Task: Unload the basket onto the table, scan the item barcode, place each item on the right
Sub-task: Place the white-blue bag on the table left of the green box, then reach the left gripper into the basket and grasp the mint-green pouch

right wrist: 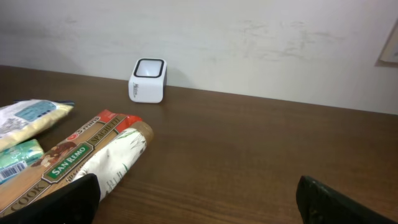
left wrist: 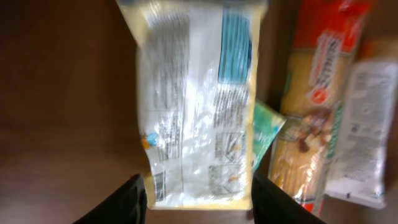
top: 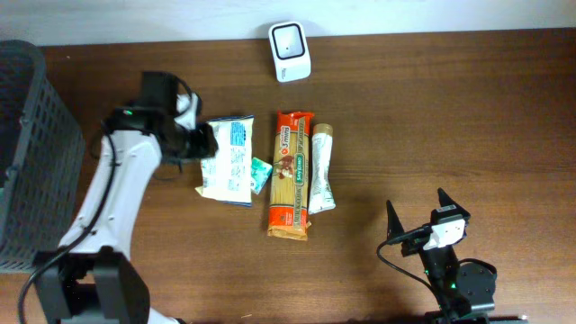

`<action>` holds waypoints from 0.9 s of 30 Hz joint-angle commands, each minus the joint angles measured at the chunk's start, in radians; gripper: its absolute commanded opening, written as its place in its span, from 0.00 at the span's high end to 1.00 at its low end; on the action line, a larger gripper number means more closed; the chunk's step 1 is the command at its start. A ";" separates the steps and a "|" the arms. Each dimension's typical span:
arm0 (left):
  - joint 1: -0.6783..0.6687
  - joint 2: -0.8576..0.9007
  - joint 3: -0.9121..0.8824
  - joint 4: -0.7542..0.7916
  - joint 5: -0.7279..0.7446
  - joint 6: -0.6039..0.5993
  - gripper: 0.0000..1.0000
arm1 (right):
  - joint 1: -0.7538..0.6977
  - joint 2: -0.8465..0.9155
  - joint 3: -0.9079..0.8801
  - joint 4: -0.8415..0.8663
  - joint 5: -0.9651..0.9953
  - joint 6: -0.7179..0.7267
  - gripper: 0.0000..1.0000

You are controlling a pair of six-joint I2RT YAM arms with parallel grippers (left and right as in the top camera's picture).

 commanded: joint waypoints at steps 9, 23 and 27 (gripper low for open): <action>0.381 -0.101 0.623 -0.160 -0.185 0.086 0.23 | -0.005 -0.006 -0.008 0.000 0.006 0.010 0.01; 0.827 -0.018 0.623 -0.151 -0.327 0.007 0.10 | -0.005 -0.006 -0.008 0.000 0.006 0.010 0.01; 0.852 0.098 0.623 -0.169 -0.327 0.055 0.11 | -0.005 -0.006 -0.008 0.000 0.006 0.010 0.01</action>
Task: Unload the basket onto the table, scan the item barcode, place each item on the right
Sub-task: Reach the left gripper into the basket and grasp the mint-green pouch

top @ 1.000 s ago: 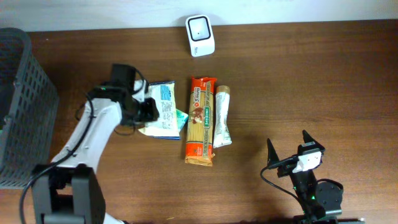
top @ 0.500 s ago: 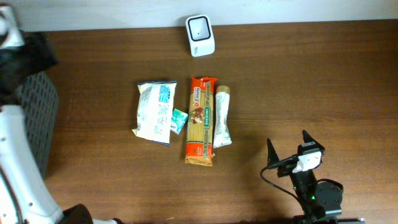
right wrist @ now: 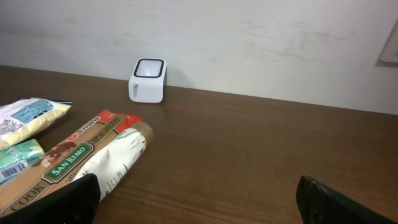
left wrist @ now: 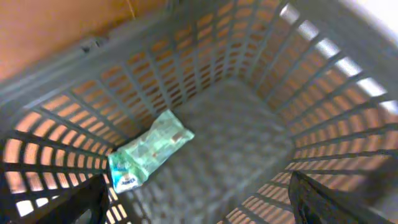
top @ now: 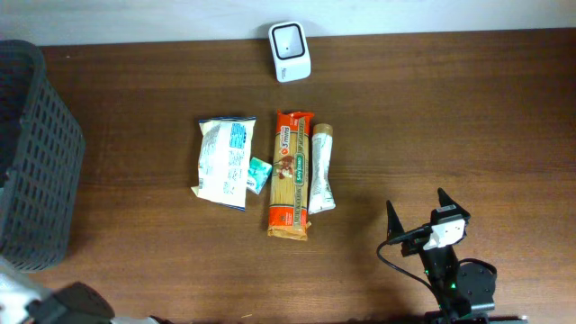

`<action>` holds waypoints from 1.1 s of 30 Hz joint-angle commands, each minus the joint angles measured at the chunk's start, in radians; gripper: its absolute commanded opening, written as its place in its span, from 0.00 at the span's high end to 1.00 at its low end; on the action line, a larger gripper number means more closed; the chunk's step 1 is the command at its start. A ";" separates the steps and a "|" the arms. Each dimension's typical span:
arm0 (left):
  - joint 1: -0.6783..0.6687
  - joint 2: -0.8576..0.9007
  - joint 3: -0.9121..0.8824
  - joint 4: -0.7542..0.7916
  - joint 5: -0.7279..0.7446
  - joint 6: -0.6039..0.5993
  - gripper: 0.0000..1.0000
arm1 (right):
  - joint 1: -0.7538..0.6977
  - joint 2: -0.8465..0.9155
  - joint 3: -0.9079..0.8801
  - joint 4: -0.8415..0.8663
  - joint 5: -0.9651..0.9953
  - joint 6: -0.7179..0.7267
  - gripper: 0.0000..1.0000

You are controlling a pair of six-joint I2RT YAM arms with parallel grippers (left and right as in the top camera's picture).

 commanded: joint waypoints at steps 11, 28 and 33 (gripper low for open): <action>0.027 0.331 -0.005 -0.030 -0.063 0.265 0.23 | -0.005 -0.006 -0.008 0.000 0.006 0.010 0.01; 0.047 0.552 -0.082 0.151 -0.227 0.482 0.10 | -0.005 -0.006 -0.008 0.000 0.006 0.010 0.01; 0.068 0.616 -0.083 0.115 -0.228 0.482 0.14 | -0.005 -0.006 -0.008 0.000 0.006 0.010 0.01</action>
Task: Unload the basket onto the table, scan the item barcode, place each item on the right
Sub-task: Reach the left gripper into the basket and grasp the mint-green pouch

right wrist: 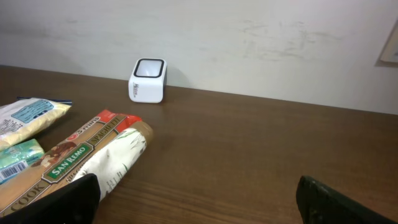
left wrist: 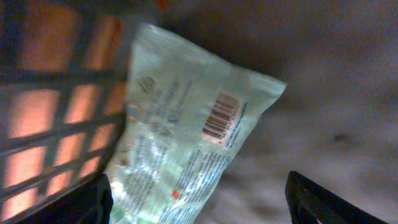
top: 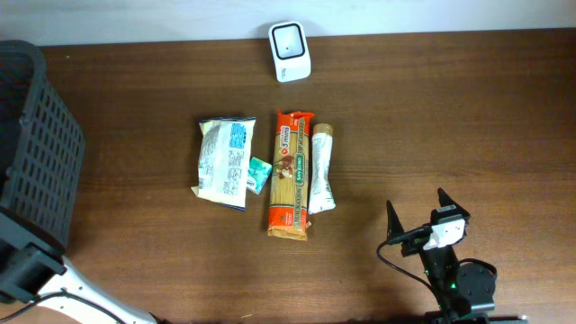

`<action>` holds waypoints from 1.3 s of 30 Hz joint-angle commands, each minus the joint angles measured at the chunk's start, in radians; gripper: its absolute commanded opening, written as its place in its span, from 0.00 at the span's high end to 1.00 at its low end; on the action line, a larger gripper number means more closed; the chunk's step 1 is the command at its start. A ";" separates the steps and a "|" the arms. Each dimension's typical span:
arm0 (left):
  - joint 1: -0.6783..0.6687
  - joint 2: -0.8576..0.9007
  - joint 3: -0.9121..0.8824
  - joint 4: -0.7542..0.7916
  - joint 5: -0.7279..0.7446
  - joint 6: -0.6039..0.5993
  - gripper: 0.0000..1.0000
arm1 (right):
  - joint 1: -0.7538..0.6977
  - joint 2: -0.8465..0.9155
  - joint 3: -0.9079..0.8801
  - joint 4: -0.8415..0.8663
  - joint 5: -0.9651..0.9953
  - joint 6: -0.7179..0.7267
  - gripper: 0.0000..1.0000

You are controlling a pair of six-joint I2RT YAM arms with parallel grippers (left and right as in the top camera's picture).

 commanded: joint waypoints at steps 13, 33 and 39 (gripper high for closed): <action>0.049 0.068 -0.008 -0.011 0.047 0.015 0.51 | -0.005 -0.006 -0.008 0.000 0.006 0.010 0.01; -0.034 -0.047 0.116 -0.032 0.225 -0.063 1.00 | -0.006 -0.006 -0.008 0.000 0.006 0.010 0.01; -0.080 -0.242 0.166 -0.018 0.268 -0.122 1.00 | -0.005 -0.006 -0.008 0.000 0.006 0.010 0.01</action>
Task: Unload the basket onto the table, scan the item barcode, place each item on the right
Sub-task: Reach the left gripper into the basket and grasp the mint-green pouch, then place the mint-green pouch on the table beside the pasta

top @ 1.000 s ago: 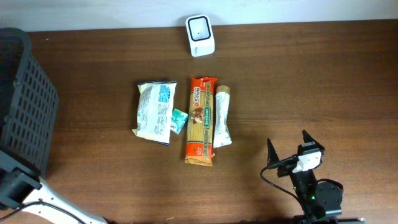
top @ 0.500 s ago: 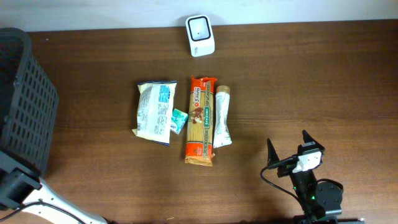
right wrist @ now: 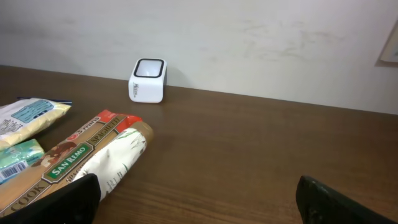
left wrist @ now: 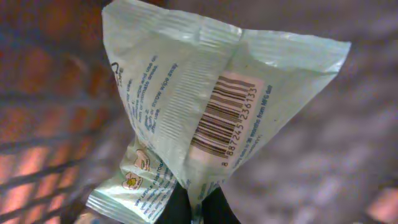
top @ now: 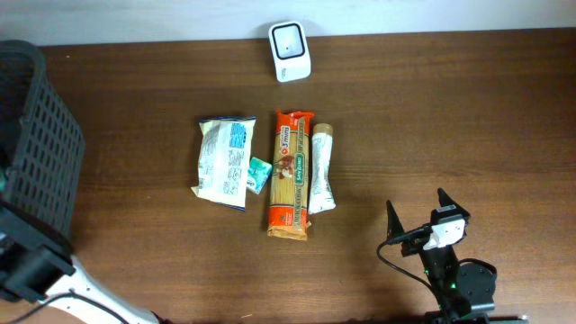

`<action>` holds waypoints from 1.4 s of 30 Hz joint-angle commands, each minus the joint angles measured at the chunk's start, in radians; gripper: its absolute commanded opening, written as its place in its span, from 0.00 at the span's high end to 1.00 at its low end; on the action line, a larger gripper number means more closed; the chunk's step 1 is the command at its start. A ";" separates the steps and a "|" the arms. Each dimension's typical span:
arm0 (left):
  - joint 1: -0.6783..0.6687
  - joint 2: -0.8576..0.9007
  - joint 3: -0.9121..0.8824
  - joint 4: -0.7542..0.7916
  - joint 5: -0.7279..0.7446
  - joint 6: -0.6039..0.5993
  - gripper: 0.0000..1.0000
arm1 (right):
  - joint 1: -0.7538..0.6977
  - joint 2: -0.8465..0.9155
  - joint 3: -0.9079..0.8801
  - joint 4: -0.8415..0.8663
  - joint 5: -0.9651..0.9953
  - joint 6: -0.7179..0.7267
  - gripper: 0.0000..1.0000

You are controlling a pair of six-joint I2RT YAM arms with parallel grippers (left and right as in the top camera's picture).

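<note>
A pale green tissue pack [left wrist: 211, 106] fills the left wrist view, its barcode [left wrist: 224, 118] facing the camera. My left gripper [left wrist: 198, 208] is shut on the pack's lower edge, inside the dark grey basket [top: 36, 153] at the table's left end. The overhead view shows only a bit of the left arm [top: 31, 270], at the bottom left. The white scanner [top: 290, 40] stands at the table's far edge. My right gripper [top: 416, 205] rests open near the front right, holding nothing.
A white-and-blue bag [top: 223, 162], a small green packet [top: 260, 173], an orange pasta pack [top: 292, 173] and a white tube-shaped pack [top: 321, 167] lie side by side mid-table. The basket's mesh wall [left wrist: 37, 155] is a blur behind the held pack.
My left gripper was open just above the tissue pack lying in the basket. Now it is shut on the pack's edge, and the barcode is larger in view. The right arm is unchanged.
My left gripper stood open over the white-and-blue bag on the table. Then it was above the basket, with the green tissue pack lying on its floor. Then it hung close over the pack, open. Now it grips the pack. The right arm stayed still.
</note>
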 commanded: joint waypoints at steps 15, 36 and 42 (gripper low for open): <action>-0.272 -0.536 0.027 -0.358 0.399 -0.142 1.00 | -0.005 -0.006 -0.008 0.000 0.006 0.010 0.01; -0.945 -0.536 -0.741 0.224 0.396 -0.357 1.00 | -0.006 -0.006 -0.008 0.000 0.006 0.010 0.01; -1.107 -0.529 -0.842 0.375 0.335 -0.404 1.00 | -0.005 -0.006 -0.008 0.000 0.006 0.010 0.01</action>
